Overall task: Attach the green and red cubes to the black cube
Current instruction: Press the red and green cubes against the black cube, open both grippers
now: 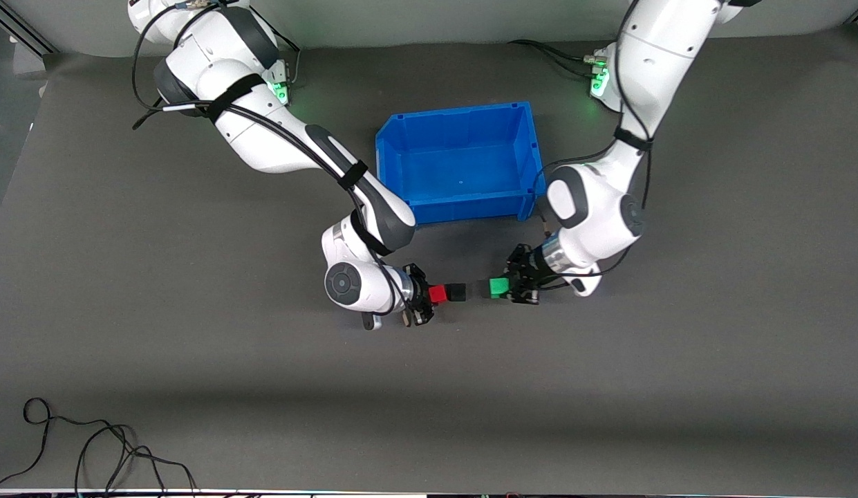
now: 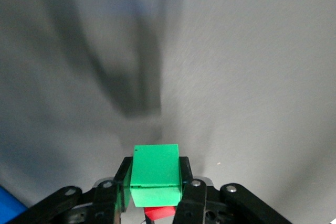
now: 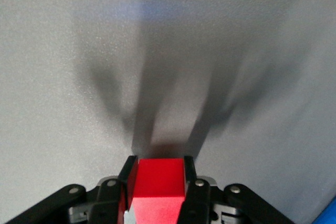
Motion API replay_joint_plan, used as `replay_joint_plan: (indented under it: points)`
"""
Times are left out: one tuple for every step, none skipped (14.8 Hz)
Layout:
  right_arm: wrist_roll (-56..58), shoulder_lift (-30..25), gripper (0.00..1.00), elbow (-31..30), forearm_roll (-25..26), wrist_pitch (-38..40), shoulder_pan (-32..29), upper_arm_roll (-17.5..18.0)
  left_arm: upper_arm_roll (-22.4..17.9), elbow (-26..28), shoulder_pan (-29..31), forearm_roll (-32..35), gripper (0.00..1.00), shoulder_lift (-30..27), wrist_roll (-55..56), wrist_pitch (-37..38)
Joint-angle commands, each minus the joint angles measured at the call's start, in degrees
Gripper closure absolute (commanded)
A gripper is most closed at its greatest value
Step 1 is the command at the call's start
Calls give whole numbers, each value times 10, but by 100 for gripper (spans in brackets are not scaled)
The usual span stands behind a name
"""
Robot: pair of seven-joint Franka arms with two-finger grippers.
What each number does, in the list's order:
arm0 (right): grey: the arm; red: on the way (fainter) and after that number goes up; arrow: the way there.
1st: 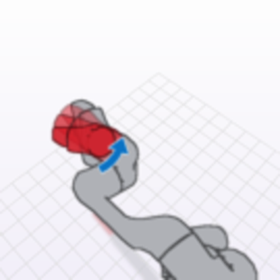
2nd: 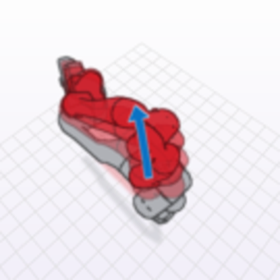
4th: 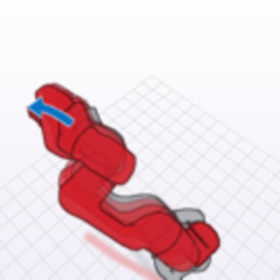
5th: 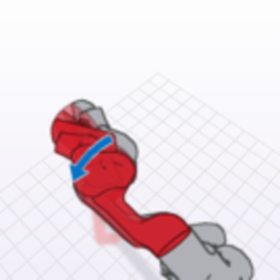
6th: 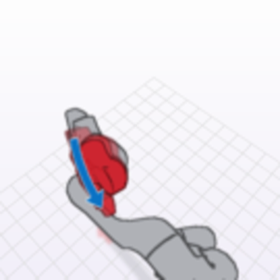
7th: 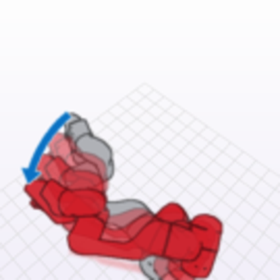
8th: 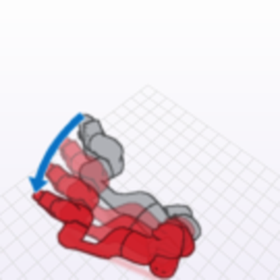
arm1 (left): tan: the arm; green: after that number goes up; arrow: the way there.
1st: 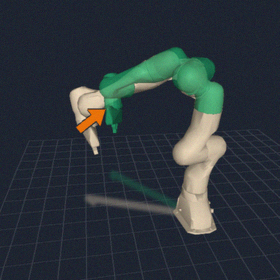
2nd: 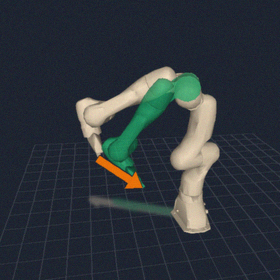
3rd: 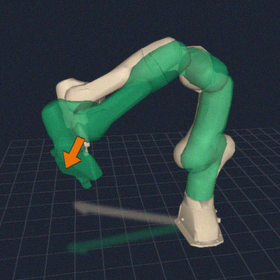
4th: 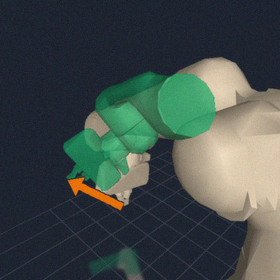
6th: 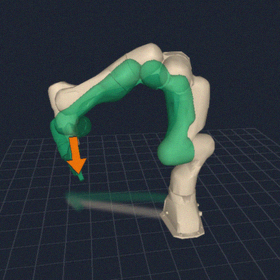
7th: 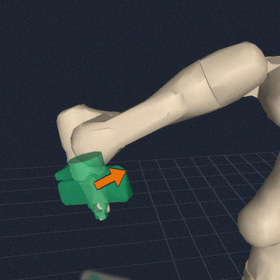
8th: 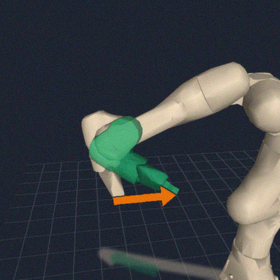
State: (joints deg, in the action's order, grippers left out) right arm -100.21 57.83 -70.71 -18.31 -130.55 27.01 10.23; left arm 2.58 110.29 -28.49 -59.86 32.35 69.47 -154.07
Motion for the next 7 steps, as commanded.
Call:
replay_joint_plan:
  points:
    - [-7, 13, 91, 21, -13, -2, 3, -4, -11, -37, -29, -19, 84, 32, 15, -8]
    - [-8, 13, 91, 21, -13, -2, 3, -4, -11, -43, -32, -22, 84, 40, 15, -25]
    - [-7, 13, 91, 21, -13, -2, 3, -4, -10, -47, -36, -22, 84, 50, 17, -40]
    - [-7, 13, 91, 22, -13, -2, 4, -4, -10, -58, -42, -21, 84, 62, 25, -43]
    - [-7, 13, 91, 23, -13, -2, 3, -4, -10, -64, -46, -22, 84, 68, 30, -43]
    - [-7, 13, 91, 24, -13, -2, 4, -4, -10, -68, -49, -23, 84, 71, 37, -45]
    - [-7, 13, 91, 24, -13, -2, 3, -4, -10, -71, -50, -22, 84, 73, 46, -45]
